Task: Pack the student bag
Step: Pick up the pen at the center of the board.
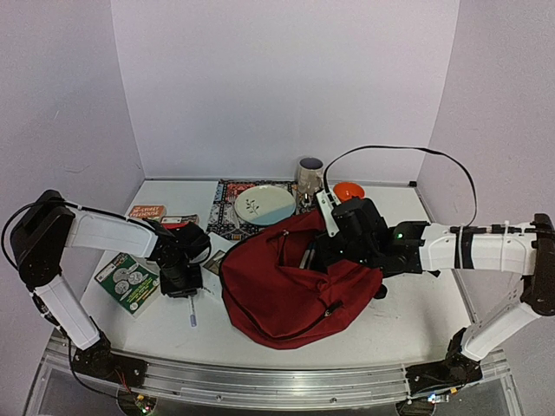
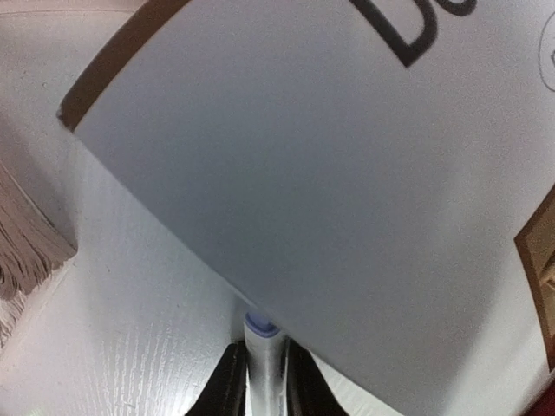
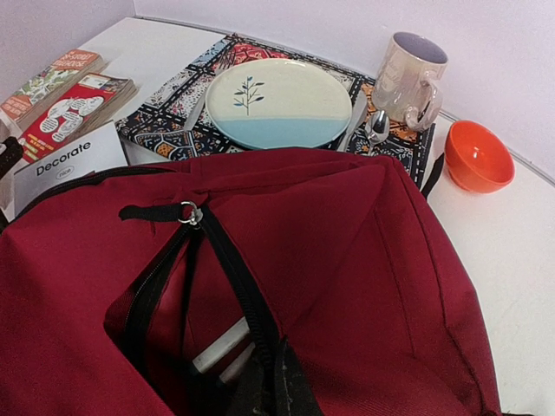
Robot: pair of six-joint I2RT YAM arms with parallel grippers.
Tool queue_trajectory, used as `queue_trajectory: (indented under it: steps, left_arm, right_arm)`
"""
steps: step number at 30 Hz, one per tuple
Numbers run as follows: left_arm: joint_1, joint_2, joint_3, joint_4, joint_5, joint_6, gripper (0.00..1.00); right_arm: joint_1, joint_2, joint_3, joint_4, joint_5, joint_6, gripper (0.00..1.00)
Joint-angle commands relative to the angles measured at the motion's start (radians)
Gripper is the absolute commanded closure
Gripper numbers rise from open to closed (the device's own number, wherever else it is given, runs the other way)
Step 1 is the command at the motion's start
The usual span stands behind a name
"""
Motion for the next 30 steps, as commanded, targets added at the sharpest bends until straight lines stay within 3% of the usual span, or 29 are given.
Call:
queue_trajectory:
  steps: [1,8,12,22,30]
  left_arm:
    - [0.008,0.03,-0.016,-0.002,0.049,0.033,0.78]
    - [-0.041,-0.002,-0.056,-0.018,0.109,-0.017,0.7]
    - [-0.056,0.002,-0.068,-0.027,0.109,-0.028,0.7]
    - [-0.059,-0.024,-0.074,-0.065,0.107,-0.003,0.9]
    - [-0.055,-0.14,0.016,-0.125,0.109,0.026,0.97]
  right_arm:
    - [-0.004,-0.053,-0.005,0.028,0.021,0.004,1.0]
    - [-0.005,-0.035,0.005,0.034,0.022,-0.008,1.0]
    - [-0.005,-0.027,0.013,0.038,0.012,-0.011,1.0]
    - [-0.004,-0.037,0.01,0.048,-0.018,-0.01,1.0]
    - [-0.003,-0.033,0.018,0.055,-0.039,-0.018,1.0]
